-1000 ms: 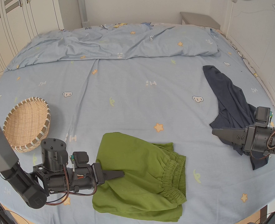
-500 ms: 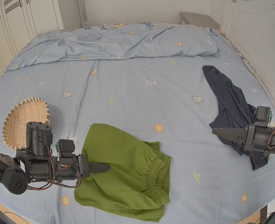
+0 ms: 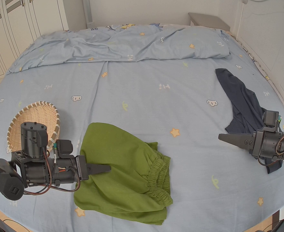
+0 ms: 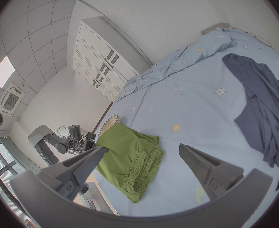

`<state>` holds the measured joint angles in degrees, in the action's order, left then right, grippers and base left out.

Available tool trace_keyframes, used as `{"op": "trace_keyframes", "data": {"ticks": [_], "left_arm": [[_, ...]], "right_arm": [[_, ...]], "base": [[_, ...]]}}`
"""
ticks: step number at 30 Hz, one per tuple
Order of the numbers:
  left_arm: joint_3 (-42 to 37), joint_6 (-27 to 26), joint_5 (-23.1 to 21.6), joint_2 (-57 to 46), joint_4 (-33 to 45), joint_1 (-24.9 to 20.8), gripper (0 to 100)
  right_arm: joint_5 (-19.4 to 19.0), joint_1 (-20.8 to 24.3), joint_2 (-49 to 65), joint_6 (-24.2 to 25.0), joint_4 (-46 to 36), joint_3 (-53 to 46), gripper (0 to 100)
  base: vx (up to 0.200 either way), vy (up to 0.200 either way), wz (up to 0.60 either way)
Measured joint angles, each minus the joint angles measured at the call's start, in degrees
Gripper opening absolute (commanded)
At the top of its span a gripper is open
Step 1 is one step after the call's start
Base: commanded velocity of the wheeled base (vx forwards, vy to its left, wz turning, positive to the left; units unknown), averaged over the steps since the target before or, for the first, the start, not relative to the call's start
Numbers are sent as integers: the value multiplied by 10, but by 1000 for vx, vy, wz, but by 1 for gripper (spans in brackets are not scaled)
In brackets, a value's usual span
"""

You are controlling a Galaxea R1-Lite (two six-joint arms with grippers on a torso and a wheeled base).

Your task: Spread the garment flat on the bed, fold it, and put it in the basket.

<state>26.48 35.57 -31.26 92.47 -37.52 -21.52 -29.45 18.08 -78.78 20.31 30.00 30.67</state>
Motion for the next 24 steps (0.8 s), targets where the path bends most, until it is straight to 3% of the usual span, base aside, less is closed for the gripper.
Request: {"op": "trace_keyframes", "data": {"ticks": [13, 24], "left_arm": [[-3, -7, 1, 0, 0, -2, 0], [-1, -43, 1, -15, 28, -13, 0]], "right_arm": [[-2, -1, 2, 1, 2, -1, 100], [-2, 1, 2, 1, 3, -4, 100]], "base": [[0, 200, 0], [0, 0, 0]]}}
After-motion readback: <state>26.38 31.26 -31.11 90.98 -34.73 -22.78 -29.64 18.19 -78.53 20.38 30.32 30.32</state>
